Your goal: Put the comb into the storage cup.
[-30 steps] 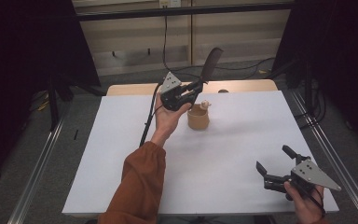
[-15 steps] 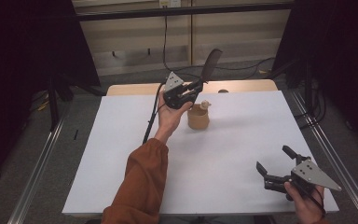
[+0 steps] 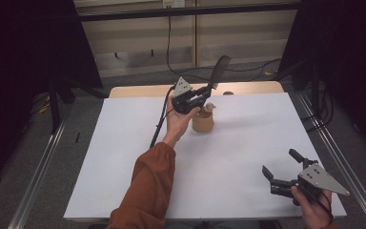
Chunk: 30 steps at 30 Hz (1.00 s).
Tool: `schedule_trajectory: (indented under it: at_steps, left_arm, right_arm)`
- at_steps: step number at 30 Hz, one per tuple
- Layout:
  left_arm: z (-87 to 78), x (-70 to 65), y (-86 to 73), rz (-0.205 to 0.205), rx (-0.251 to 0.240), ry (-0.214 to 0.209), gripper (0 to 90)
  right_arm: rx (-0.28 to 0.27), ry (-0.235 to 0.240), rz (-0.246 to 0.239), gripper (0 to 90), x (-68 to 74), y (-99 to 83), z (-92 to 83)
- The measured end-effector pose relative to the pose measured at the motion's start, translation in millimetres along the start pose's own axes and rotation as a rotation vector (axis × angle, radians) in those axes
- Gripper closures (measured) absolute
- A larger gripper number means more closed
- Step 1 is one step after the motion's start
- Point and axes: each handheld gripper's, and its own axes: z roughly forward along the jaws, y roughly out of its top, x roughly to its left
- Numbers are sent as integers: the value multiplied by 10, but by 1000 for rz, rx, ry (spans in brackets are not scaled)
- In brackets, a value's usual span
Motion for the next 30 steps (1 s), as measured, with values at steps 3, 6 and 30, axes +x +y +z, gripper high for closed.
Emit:
schedule_trajectory:
  at_steps: [3,6,30]
  left_arm:
    - [19,-20,-15,24,11,-15,727]
    - [25,-18,-39,25,22,-9,726]
    - [8,-1,-178,18,48,-6,728]
  right_arm:
    - [4,2,1,0,2,-2,2]
    - [1,3,-1,0,4,0,-1]
    - [13,6,-2,0,7,-8,-4]
